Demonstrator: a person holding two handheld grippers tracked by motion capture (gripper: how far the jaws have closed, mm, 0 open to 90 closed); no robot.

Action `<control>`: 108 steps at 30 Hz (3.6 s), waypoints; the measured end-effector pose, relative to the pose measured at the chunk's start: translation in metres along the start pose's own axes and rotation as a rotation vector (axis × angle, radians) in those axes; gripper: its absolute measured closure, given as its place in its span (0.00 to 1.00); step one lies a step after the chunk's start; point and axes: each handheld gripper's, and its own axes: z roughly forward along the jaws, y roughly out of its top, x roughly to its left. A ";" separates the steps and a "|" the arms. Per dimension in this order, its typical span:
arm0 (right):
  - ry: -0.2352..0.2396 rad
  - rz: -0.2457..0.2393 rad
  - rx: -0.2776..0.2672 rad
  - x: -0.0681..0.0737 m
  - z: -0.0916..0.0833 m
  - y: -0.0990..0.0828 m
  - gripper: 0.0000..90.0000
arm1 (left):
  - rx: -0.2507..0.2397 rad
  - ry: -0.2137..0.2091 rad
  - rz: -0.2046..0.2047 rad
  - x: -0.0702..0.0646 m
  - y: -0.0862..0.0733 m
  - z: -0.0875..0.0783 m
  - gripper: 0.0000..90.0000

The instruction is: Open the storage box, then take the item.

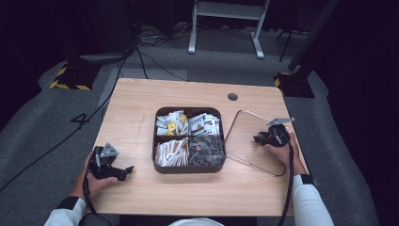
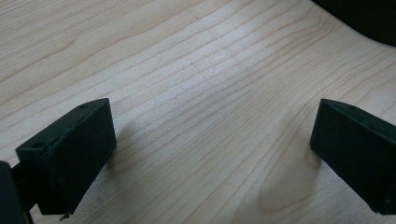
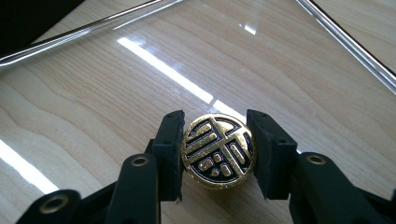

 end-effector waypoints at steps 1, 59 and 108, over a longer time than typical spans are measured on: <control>0.000 0.000 0.000 0.000 0.000 0.000 0.65 | 0.000 0.000 0.001 0.000 0.000 0.000 0.01; 0.137 -0.176 -0.193 0.111 0.006 0.123 0.42 | -0.004 0.000 0.003 0.000 0.000 0.000 0.01; 0.162 -0.238 0.031 0.175 0.091 0.162 0.94 | -0.002 -0.001 0.001 0.000 -0.001 0.000 0.01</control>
